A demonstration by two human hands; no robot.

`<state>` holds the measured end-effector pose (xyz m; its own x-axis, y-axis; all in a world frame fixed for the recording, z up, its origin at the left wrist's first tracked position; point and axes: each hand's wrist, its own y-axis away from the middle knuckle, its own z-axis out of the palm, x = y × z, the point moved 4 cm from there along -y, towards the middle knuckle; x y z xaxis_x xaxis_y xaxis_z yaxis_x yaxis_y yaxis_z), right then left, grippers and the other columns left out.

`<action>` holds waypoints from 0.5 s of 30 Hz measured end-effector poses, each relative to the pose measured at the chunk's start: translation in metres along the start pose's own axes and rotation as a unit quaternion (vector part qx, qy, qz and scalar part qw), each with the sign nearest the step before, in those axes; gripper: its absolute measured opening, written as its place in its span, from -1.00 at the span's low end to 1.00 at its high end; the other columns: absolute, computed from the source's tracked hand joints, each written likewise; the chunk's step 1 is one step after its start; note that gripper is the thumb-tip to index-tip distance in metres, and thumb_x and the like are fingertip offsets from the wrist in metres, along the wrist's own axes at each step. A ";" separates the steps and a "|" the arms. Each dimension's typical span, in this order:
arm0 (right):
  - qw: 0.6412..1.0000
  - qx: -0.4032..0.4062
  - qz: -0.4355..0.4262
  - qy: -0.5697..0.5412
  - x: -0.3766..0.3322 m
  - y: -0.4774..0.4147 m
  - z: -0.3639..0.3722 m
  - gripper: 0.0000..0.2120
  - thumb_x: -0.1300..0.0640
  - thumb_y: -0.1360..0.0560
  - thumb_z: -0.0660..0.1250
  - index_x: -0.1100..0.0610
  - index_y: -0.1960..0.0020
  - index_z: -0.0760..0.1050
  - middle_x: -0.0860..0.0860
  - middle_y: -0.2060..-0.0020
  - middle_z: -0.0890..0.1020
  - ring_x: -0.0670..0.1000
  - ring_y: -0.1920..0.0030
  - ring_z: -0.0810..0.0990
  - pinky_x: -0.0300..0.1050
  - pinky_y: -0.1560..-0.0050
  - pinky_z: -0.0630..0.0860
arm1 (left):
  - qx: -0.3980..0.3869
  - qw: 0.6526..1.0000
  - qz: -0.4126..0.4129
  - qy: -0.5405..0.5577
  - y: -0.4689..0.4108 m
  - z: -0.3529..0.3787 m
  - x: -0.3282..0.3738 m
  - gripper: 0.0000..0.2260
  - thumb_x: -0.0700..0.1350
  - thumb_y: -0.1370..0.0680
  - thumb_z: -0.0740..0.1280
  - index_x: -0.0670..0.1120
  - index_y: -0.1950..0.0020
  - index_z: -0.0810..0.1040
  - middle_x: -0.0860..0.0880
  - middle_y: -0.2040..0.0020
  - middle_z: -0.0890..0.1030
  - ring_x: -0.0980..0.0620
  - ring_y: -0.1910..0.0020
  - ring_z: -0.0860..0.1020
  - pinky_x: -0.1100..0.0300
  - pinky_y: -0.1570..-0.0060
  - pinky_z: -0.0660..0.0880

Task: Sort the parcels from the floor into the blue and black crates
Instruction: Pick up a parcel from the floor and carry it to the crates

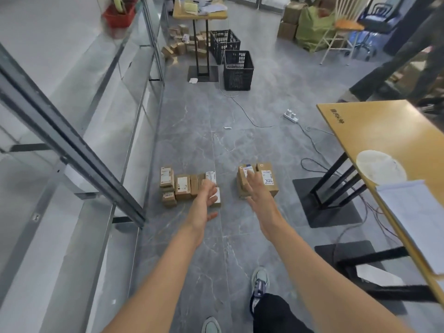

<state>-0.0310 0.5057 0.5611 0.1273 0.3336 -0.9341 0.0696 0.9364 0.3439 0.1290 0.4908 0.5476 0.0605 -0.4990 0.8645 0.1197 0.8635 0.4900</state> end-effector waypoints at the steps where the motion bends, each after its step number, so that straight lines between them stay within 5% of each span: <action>1: 1.000 0.005 0.009 0.001 0.001 -0.012 -0.007 -0.15 -0.47 -0.46 0.08 -0.12 -0.66 0.18 -0.18 -0.64 0.24 -0.13 -0.60 0.26 0.04 -0.64 0.15 | -0.004 1.000 -0.005 -0.004 -0.012 0.006 0.001 -0.50 0.30 -0.67 0.04 0.09 -0.48 0.41 0.08 -0.45 0.48 0.14 -0.36 0.47 -0.04 -0.32 0.43; 4: 1.000 0.012 0.028 -0.006 0.006 -0.054 -0.032 -0.02 -0.53 -0.39 0.11 -0.08 -0.70 0.13 -0.16 -0.64 0.24 -0.10 -0.62 0.24 0.00 -0.62 0.18 | -0.010 0.999 -0.026 -0.019 -0.053 0.023 0.001 -0.43 0.32 -0.66 0.04 0.04 -0.55 0.38 0.08 -0.46 0.46 0.16 -0.34 0.47 -0.05 -0.35 0.40; 7: 0.998 0.022 0.052 -0.011 0.016 -0.105 -0.063 -0.10 -0.49 -0.49 0.12 -0.07 -0.70 0.11 -0.14 -0.64 0.25 -0.10 -0.60 0.27 -0.04 -0.58 0.20 | -0.007 0.998 -0.054 -0.033 -0.102 0.046 0.000 -0.41 0.32 -0.66 0.04 0.02 -0.59 0.33 0.05 -0.52 0.42 0.09 -0.41 0.43 -0.06 -0.36 0.39; 10: 0.996 0.039 0.081 -0.022 0.020 -0.154 -0.097 0.05 -0.57 -0.34 0.17 -0.08 -0.70 0.13 -0.15 -0.63 0.28 -0.12 -0.57 0.30 -0.06 -0.55 0.22 | 0.001 0.995 -0.090 -0.043 -0.151 0.074 -0.001 -0.41 0.29 -0.67 0.03 0.00 -0.61 0.30 0.03 -0.55 0.38 0.06 -0.45 0.40 -0.12 -0.43 0.34; 15: 0.990 0.048 0.127 -0.027 0.021 -0.224 -0.147 -0.01 -0.54 -0.38 0.16 -0.10 -0.70 0.13 -0.17 -0.61 0.31 -0.10 -0.58 0.31 0.01 -0.59 0.22 | 0.022 0.990 -0.133 -0.051 -0.221 0.111 -0.001 -0.38 0.31 -0.67 0.03 -0.02 -0.61 0.29 0.01 -0.55 0.38 0.05 -0.42 0.42 -0.14 -0.43 0.36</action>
<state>-0.1898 0.3193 0.4507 0.2045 0.5488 -0.8106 0.1220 0.8073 0.5774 -0.0074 0.3088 0.4514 -0.0680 -0.7013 0.7096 0.0744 0.7057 0.7046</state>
